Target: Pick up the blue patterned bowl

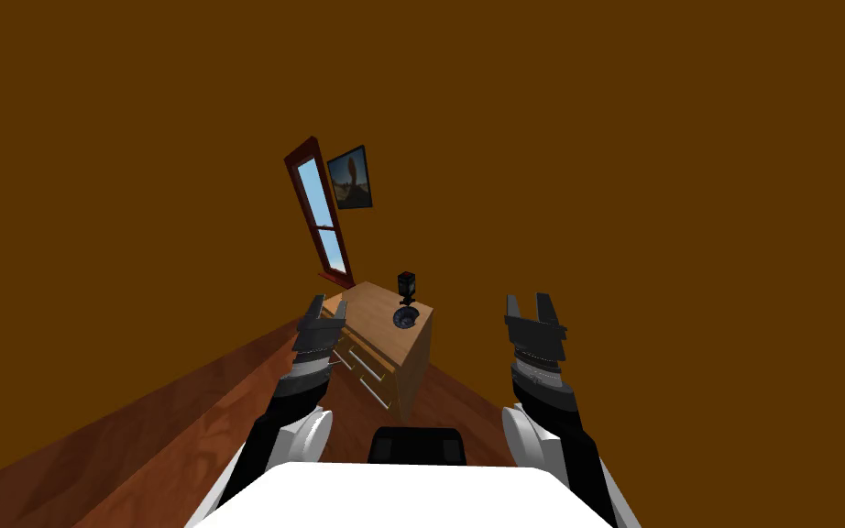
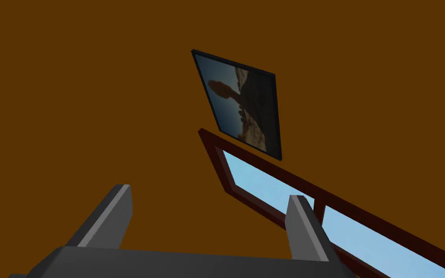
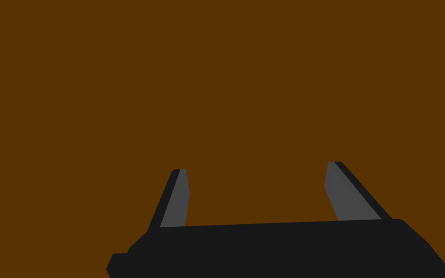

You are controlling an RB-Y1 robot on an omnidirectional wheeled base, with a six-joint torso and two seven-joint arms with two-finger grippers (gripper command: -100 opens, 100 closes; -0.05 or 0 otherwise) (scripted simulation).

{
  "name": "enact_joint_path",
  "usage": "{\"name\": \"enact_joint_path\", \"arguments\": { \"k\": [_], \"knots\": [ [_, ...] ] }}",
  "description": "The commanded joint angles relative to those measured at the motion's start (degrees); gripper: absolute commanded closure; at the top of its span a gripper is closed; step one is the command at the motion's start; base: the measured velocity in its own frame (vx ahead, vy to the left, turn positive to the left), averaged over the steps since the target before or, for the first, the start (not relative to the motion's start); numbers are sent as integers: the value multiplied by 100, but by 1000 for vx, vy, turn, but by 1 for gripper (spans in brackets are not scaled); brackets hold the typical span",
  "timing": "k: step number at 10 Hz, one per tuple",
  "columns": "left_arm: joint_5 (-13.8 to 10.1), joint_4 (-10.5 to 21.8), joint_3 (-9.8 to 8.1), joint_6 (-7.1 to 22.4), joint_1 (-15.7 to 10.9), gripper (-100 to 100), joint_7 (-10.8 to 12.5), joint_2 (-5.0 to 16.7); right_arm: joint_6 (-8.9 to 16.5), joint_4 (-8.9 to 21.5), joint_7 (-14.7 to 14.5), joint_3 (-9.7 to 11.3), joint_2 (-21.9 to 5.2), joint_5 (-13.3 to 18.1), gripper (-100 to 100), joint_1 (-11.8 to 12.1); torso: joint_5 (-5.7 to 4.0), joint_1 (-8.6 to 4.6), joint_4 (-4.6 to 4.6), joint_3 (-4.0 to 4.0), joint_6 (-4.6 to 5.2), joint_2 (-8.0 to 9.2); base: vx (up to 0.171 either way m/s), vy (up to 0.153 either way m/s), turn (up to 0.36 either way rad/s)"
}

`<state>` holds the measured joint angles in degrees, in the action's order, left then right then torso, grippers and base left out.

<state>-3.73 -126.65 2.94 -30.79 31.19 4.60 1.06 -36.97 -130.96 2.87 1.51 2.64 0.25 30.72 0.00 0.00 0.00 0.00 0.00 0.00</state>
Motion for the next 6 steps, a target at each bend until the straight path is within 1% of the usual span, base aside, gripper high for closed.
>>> {"name": "enact_joint_path", "arguments": {
  "k": [1,3,6],
  "knots": [
    [0,46,-14,127,-15,-100,-13,253,0,0,0,0,0,0,0,0,0,0,0,0,0,0,-54,-36,13],
    [1,107,-34,299,-32,-100,-31,459,0,0,0,1,1,0,0,-1,-4,-19,6,15,0,27,-94,-63,21],
    [8,227,-72,645,-67,-100,-68,720,0,0,0,0,1,0,0,-1,-3,-15,8,20,0,35,-85,-41,32]
  ]
}}
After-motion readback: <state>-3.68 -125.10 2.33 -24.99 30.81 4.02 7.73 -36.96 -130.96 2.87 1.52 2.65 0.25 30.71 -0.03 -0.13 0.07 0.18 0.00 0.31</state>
